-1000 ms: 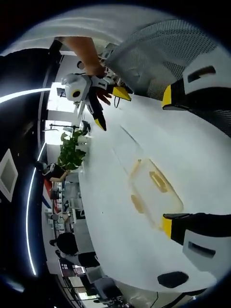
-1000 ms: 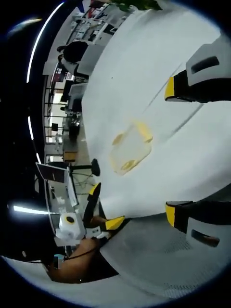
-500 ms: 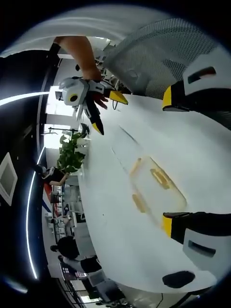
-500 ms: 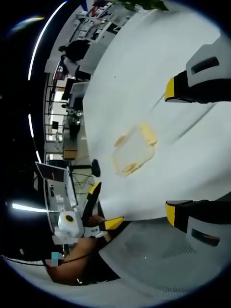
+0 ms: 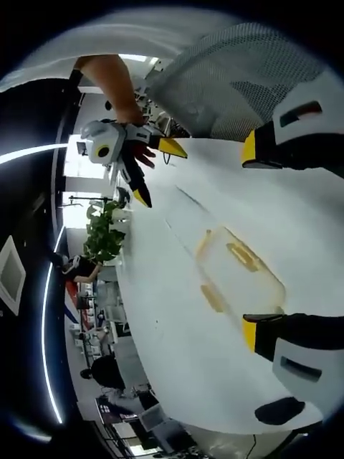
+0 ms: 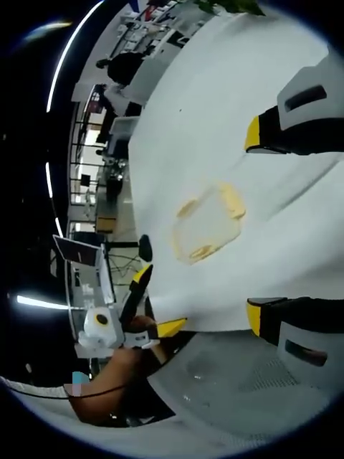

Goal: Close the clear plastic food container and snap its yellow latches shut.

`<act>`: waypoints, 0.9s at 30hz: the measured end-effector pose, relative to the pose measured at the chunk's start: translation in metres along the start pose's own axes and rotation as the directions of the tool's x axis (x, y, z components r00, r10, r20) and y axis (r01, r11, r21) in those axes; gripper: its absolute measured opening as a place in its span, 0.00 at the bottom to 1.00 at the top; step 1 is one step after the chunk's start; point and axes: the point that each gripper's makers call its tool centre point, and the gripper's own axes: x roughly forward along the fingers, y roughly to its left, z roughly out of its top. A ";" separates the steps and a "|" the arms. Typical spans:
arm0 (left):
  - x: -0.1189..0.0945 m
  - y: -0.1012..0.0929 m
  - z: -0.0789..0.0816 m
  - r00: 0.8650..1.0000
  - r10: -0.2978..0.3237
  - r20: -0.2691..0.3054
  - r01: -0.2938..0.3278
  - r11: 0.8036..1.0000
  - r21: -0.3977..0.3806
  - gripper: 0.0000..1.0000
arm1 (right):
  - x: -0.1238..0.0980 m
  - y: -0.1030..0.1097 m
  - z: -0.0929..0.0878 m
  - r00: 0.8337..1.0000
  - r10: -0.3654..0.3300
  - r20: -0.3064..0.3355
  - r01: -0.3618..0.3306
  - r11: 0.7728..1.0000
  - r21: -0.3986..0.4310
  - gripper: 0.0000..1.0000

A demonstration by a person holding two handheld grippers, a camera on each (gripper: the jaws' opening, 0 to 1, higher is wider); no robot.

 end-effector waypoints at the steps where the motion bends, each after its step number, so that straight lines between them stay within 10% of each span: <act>1: 0.000 0.001 -0.001 1.000 -0.002 -0.002 0.002 1.000 0.002 0.83 | 0.000 0.000 0.000 1.000 0.002 -0.001 -0.002 1.000 -0.004 0.82; 27: 0.007 0.021 -0.009 0.996 -0.039 -0.084 0.051 0.990 0.133 0.79 | 0.026 -0.008 0.010 0.996 0.077 -0.054 -0.082 0.991 -0.102 0.80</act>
